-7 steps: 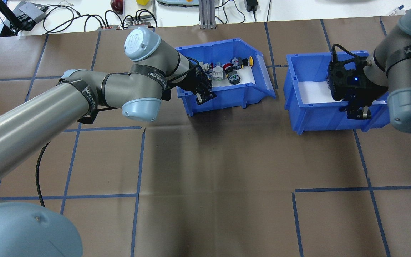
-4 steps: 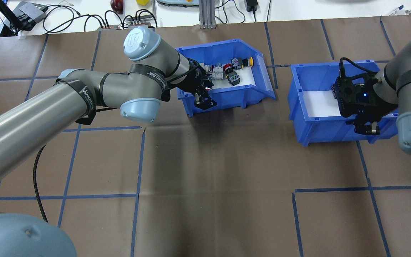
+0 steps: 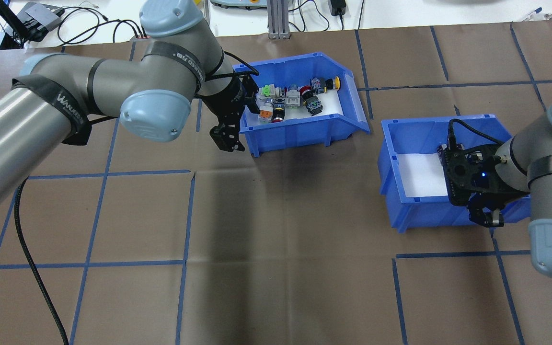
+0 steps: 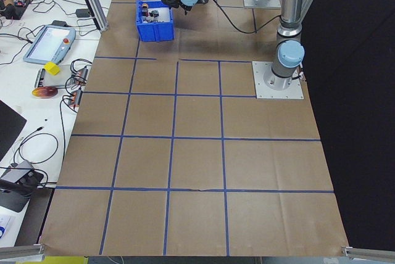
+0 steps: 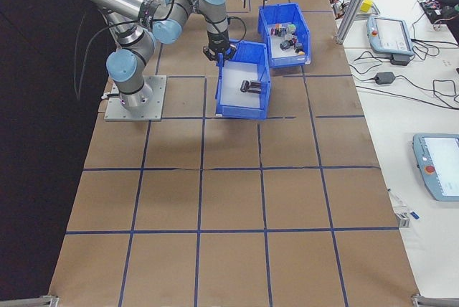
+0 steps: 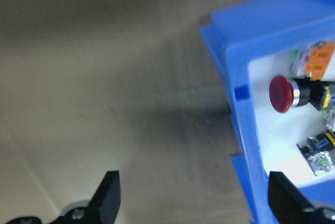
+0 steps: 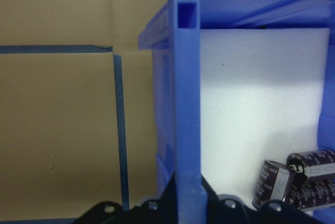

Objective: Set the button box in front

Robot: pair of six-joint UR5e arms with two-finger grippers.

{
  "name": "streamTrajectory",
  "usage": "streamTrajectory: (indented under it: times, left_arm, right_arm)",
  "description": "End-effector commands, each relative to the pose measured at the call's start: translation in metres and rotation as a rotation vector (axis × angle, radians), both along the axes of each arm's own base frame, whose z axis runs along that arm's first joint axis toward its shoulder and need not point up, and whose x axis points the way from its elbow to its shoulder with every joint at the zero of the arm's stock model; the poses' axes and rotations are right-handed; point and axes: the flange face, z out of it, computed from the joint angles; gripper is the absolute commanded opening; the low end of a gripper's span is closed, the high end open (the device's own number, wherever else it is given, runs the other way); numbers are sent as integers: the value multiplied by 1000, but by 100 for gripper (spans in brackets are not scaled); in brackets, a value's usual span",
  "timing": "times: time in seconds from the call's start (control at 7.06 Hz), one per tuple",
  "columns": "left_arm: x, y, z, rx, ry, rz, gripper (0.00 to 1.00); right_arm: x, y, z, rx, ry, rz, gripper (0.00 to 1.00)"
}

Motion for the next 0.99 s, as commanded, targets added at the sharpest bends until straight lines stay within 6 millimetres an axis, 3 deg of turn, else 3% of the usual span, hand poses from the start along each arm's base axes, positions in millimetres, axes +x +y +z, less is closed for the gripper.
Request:
streamTrajectory:
  times: [0.0,0.14,0.28,0.42,0.71,0.85]
  left_arm:
    - [6,-4,60,-179,-79,-556,98]
    - [21,9,82,-244,-109,-795,98]
    - [44,23,105,-242,-120,-931,98]
    - [54,44,121,-216,-119,-1003,98]
    - [90,56,136,-188,-117,-1106,99]
    - [109,54,124,-168,-110,-1083,99]
  right_arm:
    - [42,18,-9,17,-15,-3,8]
    - [75,30,-15,21,-19,-7,8]
    - [102,40,-16,23,-25,-26,8]
    - [133,54,-15,11,-29,-1,9]
    - [187,78,-14,-51,-50,40,9]
    - [204,83,-17,-57,-62,31,10]
